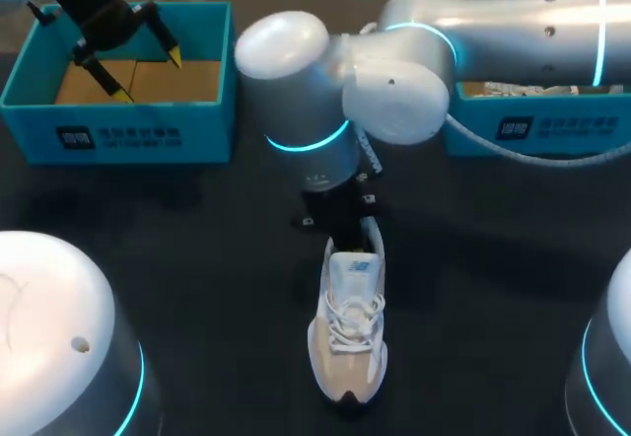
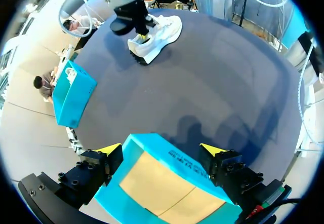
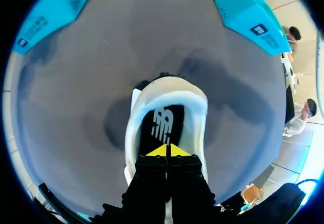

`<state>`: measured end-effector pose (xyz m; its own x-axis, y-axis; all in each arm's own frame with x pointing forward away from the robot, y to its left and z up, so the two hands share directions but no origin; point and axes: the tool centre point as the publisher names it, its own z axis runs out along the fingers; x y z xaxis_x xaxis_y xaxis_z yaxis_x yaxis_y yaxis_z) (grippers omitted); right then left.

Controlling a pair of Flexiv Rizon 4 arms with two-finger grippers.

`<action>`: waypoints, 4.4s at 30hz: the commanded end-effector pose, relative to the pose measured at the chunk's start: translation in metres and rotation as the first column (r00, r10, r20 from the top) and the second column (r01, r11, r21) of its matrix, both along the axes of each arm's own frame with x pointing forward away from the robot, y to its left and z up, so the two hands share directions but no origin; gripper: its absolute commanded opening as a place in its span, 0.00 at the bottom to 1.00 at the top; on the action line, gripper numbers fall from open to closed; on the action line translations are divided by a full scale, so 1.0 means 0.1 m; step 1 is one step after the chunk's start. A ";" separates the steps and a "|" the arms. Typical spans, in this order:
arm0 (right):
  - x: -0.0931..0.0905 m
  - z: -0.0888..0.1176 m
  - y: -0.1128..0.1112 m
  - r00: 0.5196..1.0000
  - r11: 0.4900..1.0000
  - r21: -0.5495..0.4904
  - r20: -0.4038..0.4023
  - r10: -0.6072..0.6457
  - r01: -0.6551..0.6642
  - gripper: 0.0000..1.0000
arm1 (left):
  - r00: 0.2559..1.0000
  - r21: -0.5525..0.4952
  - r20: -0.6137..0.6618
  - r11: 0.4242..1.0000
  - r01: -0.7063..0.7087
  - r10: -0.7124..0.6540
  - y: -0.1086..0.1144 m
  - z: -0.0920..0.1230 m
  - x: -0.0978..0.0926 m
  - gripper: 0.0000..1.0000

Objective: Take the shoe out of the shoebox, open the shoe tongue, remove and reinsert the insole, then place the shoe into the shoebox

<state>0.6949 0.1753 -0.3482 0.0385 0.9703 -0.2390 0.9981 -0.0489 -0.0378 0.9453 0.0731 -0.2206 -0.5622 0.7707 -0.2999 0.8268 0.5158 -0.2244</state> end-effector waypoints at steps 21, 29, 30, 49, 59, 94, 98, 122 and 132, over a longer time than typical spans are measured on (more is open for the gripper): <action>-0.06 -0.07 -0.03 0.992 0.995 0.087 -0.115 0.058 -0.048 1.00 | 1.000 0.002 -0.001 1.000 0.002 -0.002 0.00 0.00 0.01 1.00; -0.15 -0.03 0.10 0.990 0.998 0.067 -0.138 0.030 -0.021 1.00 | 1.000 0.002 -0.001 1.000 0.002 -0.002 0.00 0.00 0.01 1.00; -0.16 -0.03 0.11 0.990 0.998 0.063 -0.140 0.022 -0.014 1.00 | 1.000 0.002 -0.001 1.000 0.002 -0.002 0.00 0.00 0.01 1.00; -0.68 0.18 0.20 0.987 0.991 0.052 -0.111 -0.120 0.127 1.00 | 1.000 0.002 -0.001 1.000 0.002 -0.002 0.00 0.00 0.01 1.00; -1.03 0.43 0.21 0.984 0.984 0.083 -0.091 -0.150 0.158 0.84 | 1.000 0.002 -0.001 1.000 0.002 -0.002 0.00 0.00 0.01 1.00; -0.46 0.28 -0.01 0.989 0.988 0.056 -0.015 -0.145 0.146 0.21 | 1.000 0.002 -0.001 1.000 0.002 -0.002 0.00 0.00 0.01 1.00; -0.44 0.28 0.00 0.993 0.992 0.049 -0.023 -0.116 0.117 0.22 | 1.000 0.002 -0.001 1.000 0.002 -0.002 0.00 0.00 0.01 1.00; -0.05 0.79 -0.32 0.760 0.750 0.147 0.013 0.650 -0.645 1.00 | 1.000 0.002 -0.001 1.000 0.002 -0.002 0.00 0.00 0.01 1.00; 0.20 0.90 -0.39 0.368 0.360 0.123 0.056 0.928 -0.925 1.00 | 1.000 0.002 -0.001 1.000 0.002 -0.002 0.00 0.00 0.01 1.00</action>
<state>0.7115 0.1410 -0.2609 -0.5756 0.8091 -0.1185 0.8171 0.5746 -0.0459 0.9453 0.0731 -0.2206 -0.5621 0.7708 -0.2998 0.8268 0.5157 -0.2244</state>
